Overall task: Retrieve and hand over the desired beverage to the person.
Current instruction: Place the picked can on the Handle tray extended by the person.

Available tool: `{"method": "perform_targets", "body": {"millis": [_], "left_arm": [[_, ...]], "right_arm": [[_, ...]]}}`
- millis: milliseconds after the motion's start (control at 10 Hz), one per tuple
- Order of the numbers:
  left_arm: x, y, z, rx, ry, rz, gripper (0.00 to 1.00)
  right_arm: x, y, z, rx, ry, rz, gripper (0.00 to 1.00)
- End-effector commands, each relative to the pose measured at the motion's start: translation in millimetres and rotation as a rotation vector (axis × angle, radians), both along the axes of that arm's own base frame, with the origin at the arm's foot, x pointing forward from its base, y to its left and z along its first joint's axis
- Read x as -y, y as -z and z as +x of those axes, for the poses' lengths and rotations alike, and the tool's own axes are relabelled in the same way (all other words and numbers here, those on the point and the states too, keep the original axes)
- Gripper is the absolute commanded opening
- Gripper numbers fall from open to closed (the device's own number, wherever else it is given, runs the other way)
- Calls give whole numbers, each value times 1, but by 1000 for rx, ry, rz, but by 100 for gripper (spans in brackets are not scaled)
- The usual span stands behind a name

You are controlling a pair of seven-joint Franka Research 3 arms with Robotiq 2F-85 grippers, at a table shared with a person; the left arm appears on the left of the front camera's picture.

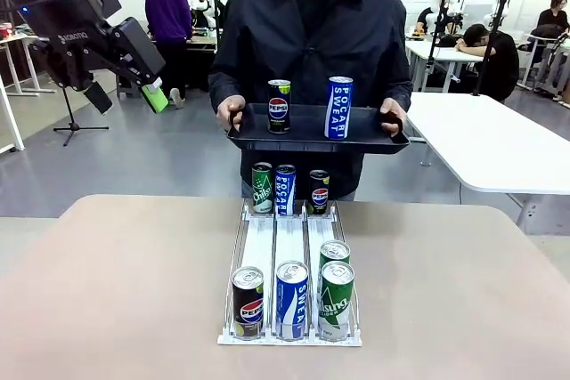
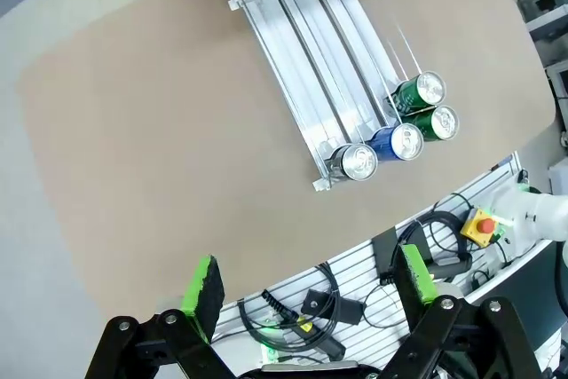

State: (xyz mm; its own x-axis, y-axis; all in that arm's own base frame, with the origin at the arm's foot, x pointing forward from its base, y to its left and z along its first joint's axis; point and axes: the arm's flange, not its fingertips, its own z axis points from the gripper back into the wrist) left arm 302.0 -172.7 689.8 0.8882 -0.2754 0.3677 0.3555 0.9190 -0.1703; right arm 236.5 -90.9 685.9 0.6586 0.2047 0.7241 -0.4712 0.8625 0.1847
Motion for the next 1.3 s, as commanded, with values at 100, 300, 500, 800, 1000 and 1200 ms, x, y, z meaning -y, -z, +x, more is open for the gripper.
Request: {"method": "perform_targets", "body": {"millis": [100, 300, 500, 800, 1000, 1200], "left_arm": [[-2, 1, 0, 5, 9, -18, 100], [0, 0, 0, 0, -2, 0, 100], [-38, 3, 2, 83, 136, -99, 100], [-103, -10, 6, 150, 186, -254, 100], [-139, -9, 9, 176, 225, -331, 100], [-162, -13, 4, 220, 258, -394, 100]], "right_arm": [[-1, 0, 1, 3, -29, 14, 100], [-1, 0, 1, 3, -29, 14, 100], [-1, 0, 1, 3, -29, 14, 100], [-1, 0, 1, 3, -29, 14, 100], [-1, 0, 1, 3, -29, 14, 100], [-1, 0, 1, 3, -29, 14, 100]]}}
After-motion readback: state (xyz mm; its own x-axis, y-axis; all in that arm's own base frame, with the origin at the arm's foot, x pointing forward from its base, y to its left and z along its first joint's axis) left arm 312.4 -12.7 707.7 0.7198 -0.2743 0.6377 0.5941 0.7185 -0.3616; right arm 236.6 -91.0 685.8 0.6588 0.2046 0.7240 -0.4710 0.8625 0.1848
